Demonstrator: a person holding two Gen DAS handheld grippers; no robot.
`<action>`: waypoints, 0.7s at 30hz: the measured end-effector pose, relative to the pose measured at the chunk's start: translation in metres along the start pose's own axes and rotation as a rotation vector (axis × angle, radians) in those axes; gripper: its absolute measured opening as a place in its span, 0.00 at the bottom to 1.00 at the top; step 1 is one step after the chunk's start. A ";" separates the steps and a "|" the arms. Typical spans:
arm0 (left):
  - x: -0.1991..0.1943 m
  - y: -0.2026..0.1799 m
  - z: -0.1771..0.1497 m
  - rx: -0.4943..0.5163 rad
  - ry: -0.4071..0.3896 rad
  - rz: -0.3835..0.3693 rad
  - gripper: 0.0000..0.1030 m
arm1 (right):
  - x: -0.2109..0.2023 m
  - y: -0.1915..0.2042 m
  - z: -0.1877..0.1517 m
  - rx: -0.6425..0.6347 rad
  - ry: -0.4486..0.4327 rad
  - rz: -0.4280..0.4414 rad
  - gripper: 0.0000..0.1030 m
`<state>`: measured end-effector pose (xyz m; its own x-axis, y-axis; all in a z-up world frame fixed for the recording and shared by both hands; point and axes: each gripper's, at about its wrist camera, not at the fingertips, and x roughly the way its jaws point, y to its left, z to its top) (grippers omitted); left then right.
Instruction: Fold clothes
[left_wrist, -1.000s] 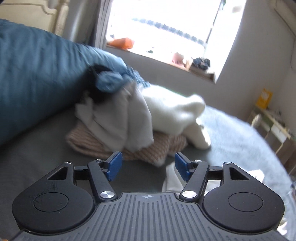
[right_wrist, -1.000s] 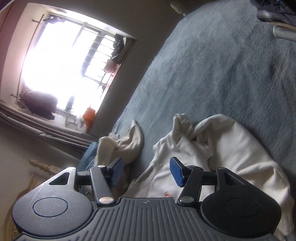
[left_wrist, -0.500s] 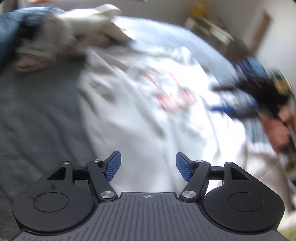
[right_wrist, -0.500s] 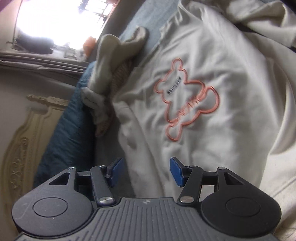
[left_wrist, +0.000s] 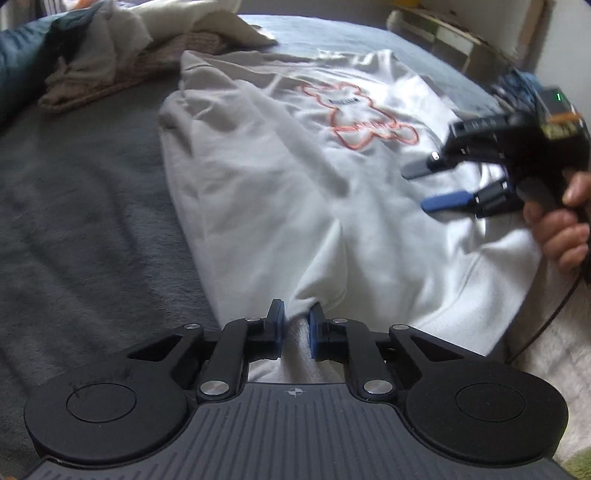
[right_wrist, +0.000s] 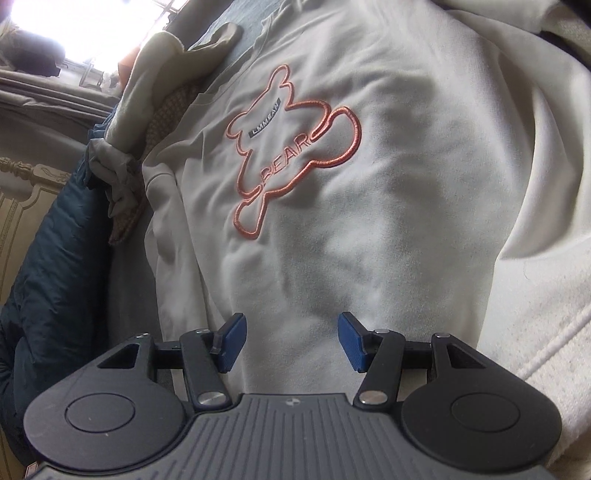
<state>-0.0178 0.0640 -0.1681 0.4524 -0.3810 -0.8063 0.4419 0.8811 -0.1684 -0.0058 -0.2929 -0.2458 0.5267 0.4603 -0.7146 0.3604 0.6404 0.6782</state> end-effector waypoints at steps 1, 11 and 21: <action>-0.009 0.011 0.006 -0.026 -0.025 0.025 0.10 | 0.000 -0.002 0.001 0.010 0.001 0.008 0.56; -0.115 0.156 0.157 -0.227 -0.549 0.775 0.25 | 0.005 -0.004 0.002 0.053 0.005 0.040 0.56; -0.041 0.175 0.132 -0.261 -0.361 0.855 0.69 | 0.008 -0.008 0.004 0.078 0.006 0.061 0.57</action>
<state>0.1432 0.1970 -0.0899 0.7720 0.3935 -0.4992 -0.3140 0.9189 0.2387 -0.0013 -0.2973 -0.2561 0.5448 0.5012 -0.6723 0.3870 0.5610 0.7318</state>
